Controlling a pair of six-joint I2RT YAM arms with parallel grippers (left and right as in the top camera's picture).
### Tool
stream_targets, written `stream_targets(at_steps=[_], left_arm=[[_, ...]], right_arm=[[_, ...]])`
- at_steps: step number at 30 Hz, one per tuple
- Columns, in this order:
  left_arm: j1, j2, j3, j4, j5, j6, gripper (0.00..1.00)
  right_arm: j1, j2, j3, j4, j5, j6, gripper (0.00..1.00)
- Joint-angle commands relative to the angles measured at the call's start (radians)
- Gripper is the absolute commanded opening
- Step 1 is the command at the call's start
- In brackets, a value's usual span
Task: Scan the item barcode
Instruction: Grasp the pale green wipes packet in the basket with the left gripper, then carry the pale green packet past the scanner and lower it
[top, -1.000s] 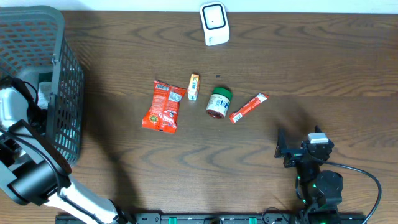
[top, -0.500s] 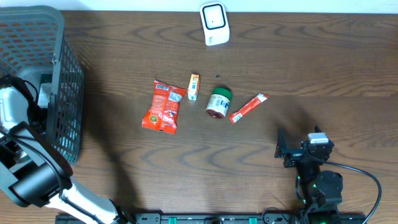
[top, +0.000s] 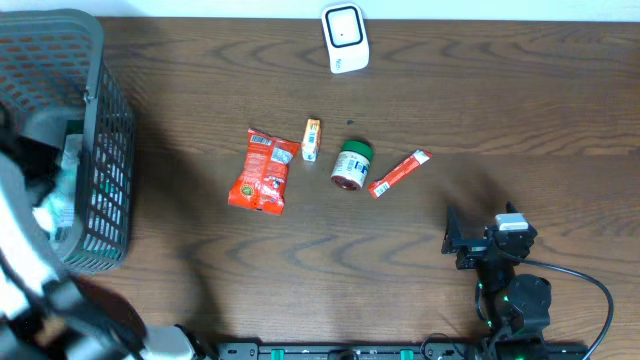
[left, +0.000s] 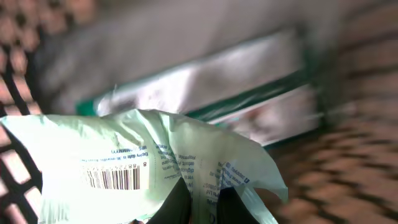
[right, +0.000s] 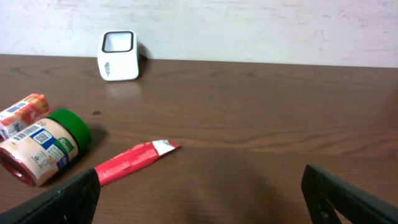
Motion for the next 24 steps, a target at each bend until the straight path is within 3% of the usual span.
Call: stream_targets(at_steps=[1, 6, 11, 17, 24], left_arm=[[0.002, -0.171, 0.027, 0.047, 0.020, 0.003, 0.08], [0.001, -0.402, 0.027, 0.139, 0.236, 0.066, 0.08], [-0.043, -0.529, 0.027, 0.088, 0.361, 0.067, 0.08], [-0.230, -0.547, 0.019, -0.083, 0.362, 0.113, 0.11], [-0.543, -0.499, -0.043, -0.161, 0.342, 0.140, 0.11]], right_arm=[[-0.005, -0.002, -0.001, -0.003, 0.009, 0.013, 0.99], [-0.005, -0.001, -0.001, -0.003, 0.009, 0.013, 0.99], [-0.005, -0.002, -0.001, -0.003, 0.009, 0.013, 0.99], [-0.005, -0.002, -0.001, -0.003, 0.009, 0.013, 0.99], [-0.005, -0.001, -0.001, -0.003, 0.009, 0.013, 0.99]])
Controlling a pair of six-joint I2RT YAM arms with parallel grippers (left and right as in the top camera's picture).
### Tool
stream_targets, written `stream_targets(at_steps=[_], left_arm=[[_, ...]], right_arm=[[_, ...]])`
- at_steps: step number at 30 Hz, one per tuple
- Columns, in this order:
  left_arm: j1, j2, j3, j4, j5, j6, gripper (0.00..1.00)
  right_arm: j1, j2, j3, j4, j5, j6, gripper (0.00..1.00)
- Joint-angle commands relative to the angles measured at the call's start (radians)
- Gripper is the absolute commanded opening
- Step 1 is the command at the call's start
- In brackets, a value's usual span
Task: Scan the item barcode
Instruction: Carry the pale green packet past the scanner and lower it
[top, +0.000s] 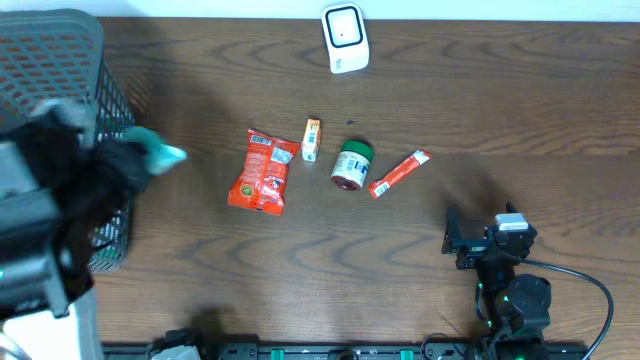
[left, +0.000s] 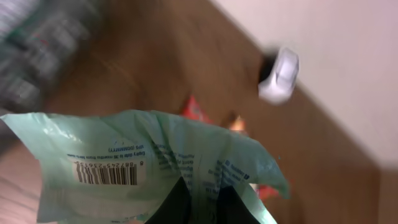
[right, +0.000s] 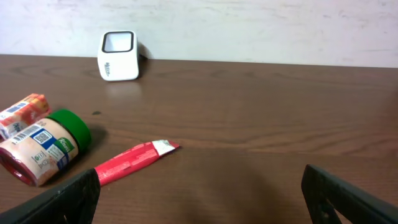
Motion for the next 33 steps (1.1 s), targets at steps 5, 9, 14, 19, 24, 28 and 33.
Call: stream_targets(at_steps=[5, 9, 14, 19, 24, 28, 33], left_arm=[[-0.361, 0.089, -0.095, -0.010, -0.083, 0.028, 0.11], [-0.546, 0.179, -0.151, 0.012, -0.163, 0.008, 0.12], [-0.725, 0.326, -0.201, 0.086, -0.171, 0.008, 0.12], [-0.860, 0.537, -0.205, 0.145, -0.179, 0.009, 0.12], [-0.882, 0.659, -0.205, 0.167, -0.204, 0.009, 0.12], [-0.882, 0.694, -0.205, 0.182, -0.204, 0.009, 0.29], [-0.872, 0.686, -0.195, 0.184, -0.204, 0.108, 0.79]], right_arm=[[-0.005, -0.001, -0.001, -0.003, 0.009, 0.013, 0.99], [-0.005, -0.001, -0.001, -0.003, 0.009, 0.013, 0.99], [-0.005, -0.001, -0.001, -0.003, 0.009, 0.013, 0.99], [-0.005, -0.002, -0.001, -0.003, 0.009, 0.013, 0.99], [-0.005, -0.002, -0.001, -0.003, 0.009, 0.013, 0.99], [-0.005, -0.001, -0.001, -0.003, 0.009, 0.013, 0.99], [-0.005, -0.001, -0.001, -0.003, 0.009, 0.013, 0.99]])
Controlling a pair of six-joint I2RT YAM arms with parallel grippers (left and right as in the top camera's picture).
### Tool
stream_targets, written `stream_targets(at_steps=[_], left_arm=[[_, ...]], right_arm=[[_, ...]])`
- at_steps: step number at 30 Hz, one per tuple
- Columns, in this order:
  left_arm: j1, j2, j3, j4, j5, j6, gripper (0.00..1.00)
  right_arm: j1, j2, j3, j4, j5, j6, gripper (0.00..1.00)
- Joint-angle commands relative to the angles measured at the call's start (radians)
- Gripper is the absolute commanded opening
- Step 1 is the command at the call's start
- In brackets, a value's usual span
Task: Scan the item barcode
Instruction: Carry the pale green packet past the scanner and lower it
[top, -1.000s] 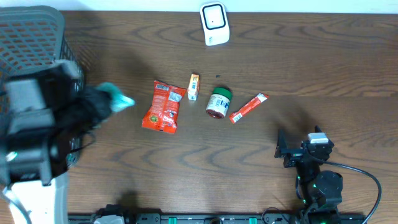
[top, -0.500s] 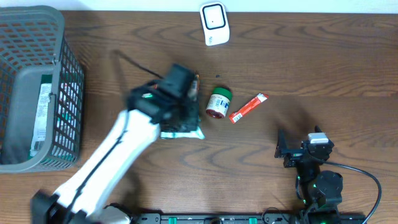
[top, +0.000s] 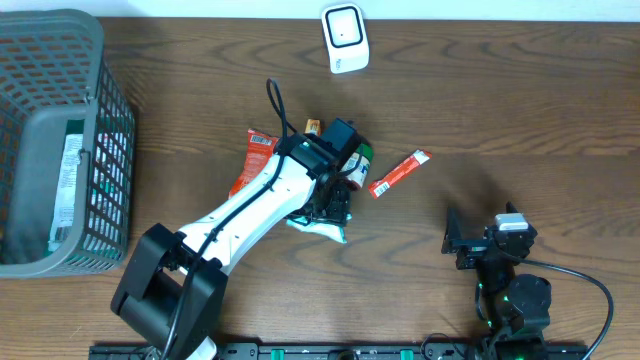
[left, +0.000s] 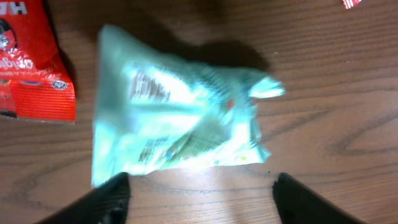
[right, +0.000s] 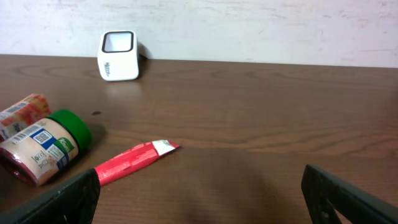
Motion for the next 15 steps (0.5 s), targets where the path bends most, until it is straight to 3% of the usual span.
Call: stream_targets(at_steps=[1, 3, 4, 5, 6, 7, 8, 15], left_arm=[[0.014, -0.015, 0.017, -0.008, -0.016, 0.076, 0.79], [0.023, -0.024, 0.036, -0.031, -0.014, 0.076, 0.79], [0.024, -0.029, 0.042, -0.037, -0.013, 0.076, 0.72], [0.023, -0.032, 0.043, -0.037, -0.009, 0.076, 0.54], [0.023, -0.036, 0.043, -0.037, -0.004, 0.075, 0.27], [0.021, -0.036, 0.043, -0.037, -0.001, 0.075, 0.14], [0.018, -0.035, 0.040, -0.037, -0.001, 0.075, 0.08], [-0.007, -0.035, -0.027, 0.049, -0.001, 0.074, 0.08]], right_arm=[[-0.005, -0.001, -0.001, -0.003, 0.009, 0.013, 0.99], [-0.005, -0.001, -0.001, -0.003, 0.009, 0.013, 0.99], [-0.005, -0.001, -0.001, -0.003, 0.009, 0.013, 0.99], [-0.005, -0.001, -0.001, -0.003, 0.009, 0.013, 0.99], [-0.005, -0.001, -0.001, -0.003, 0.009, 0.013, 0.99], [-0.005, -0.001, -0.001, -0.003, 0.009, 0.013, 0.99], [-0.005, -0.001, -0.001, -0.003, 0.009, 0.013, 0.99], [-0.005, -0.001, -0.001, -0.003, 0.009, 0.013, 0.99]])
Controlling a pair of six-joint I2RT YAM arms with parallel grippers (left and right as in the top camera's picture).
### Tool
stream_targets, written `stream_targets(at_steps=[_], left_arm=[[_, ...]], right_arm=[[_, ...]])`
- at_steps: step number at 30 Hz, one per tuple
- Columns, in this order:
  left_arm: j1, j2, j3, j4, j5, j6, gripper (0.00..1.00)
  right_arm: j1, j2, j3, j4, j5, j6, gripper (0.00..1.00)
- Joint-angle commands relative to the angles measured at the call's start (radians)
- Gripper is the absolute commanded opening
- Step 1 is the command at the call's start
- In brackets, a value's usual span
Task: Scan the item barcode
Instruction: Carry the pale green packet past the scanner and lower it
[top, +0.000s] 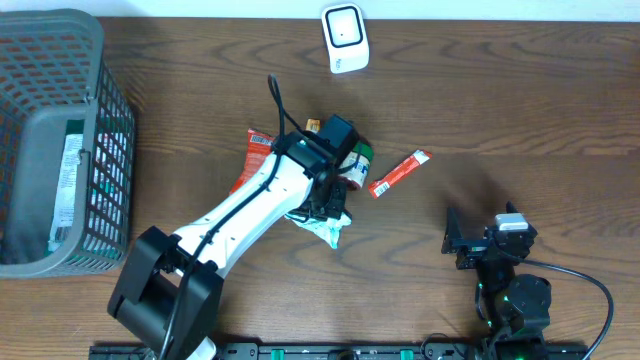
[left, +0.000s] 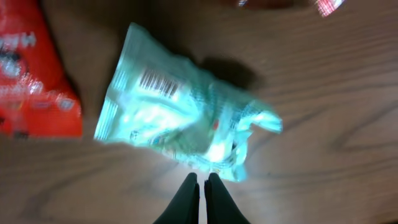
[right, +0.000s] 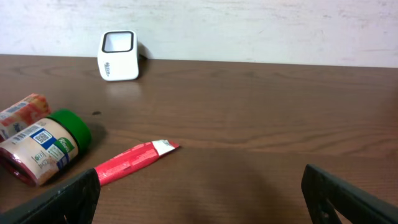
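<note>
The item is a crinkled mint-green packet (left: 186, 124) lying on the table, its barcode (left: 158, 84) facing up at the far left end. In the overhead view the packet (top: 326, 230) lies just in front of the other groceries. My left gripper (left: 202, 176) is shut, its tips at the packet's bunched near edge, pinching it as far as shows. From above, the left gripper (top: 337, 207) hangs over the packet. The white scanner (top: 345, 38) stands at the table's back edge, also seen as the scanner (right: 118, 56). My right gripper (right: 202, 193) rests open at front right.
A grey mesh basket (top: 108, 150) holding more packs stands at far left. A red snack bag (left: 31, 81), a green-lidded jar (right: 46, 143), a small orange box (right: 22, 109) and a red stick pack (top: 398, 173) lie mid-table between packet and scanner.
My left gripper was wide open over the packet lying loose on the table. Its fingers are now shut at the packet's near edge, and the packet has turned, showing its barcode.
My left gripper held the mint packet inside the basket. Then it carried the packet out past the basket's rim. Then the packet lay on the table by the red bag with the gripper open above. Now the fingers are shut at its edge. The right arm stayed still.
</note>
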Motion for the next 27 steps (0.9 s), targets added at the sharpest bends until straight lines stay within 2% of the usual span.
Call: stream_targets(at_steps=[1, 10, 16, 20, 21, 23, 25, 27], left_arm=[[-0.014, -0.022, -0.044, 0.040, 0.001, 0.003, 0.08], [-0.027, -0.022, -0.161, 0.181, 0.000, -0.018, 0.10], [-0.027, -0.021, -0.277, 0.328, 0.001, -0.042, 0.17], [-0.027, -0.021, -0.324, 0.351, 0.001, -0.076, 0.29], [-0.027, -0.021, -0.330, 0.348, 0.001, -0.079, 0.36], [-0.027, -0.021, -0.339, 0.341, 0.001, -0.078, 0.56], [-0.027, -0.022, -0.340, 0.337, 0.001, -0.077, 0.66], [-0.027, -0.024, -0.333, 0.335, 0.001, -0.063, 0.72]], right_arm=[[-0.005, -0.001, -0.001, -0.003, 0.009, 0.013, 0.99], [-0.005, -0.001, -0.001, -0.003, 0.009, 0.013, 0.99], [-0.005, -0.001, -0.001, -0.003, 0.009, 0.013, 0.99], [-0.005, -0.001, -0.001, -0.003, 0.009, 0.013, 0.99], [-0.005, -0.001, -0.001, -0.003, 0.009, 0.013, 0.99], [-0.005, -0.001, -0.001, -0.003, 0.009, 0.013, 0.99], [-0.005, -0.001, -0.001, -0.003, 0.009, 0.013, 0.99], [-0.005, -0.001, -0.001, -0.003, 0.009, 0.013, 0.99]])
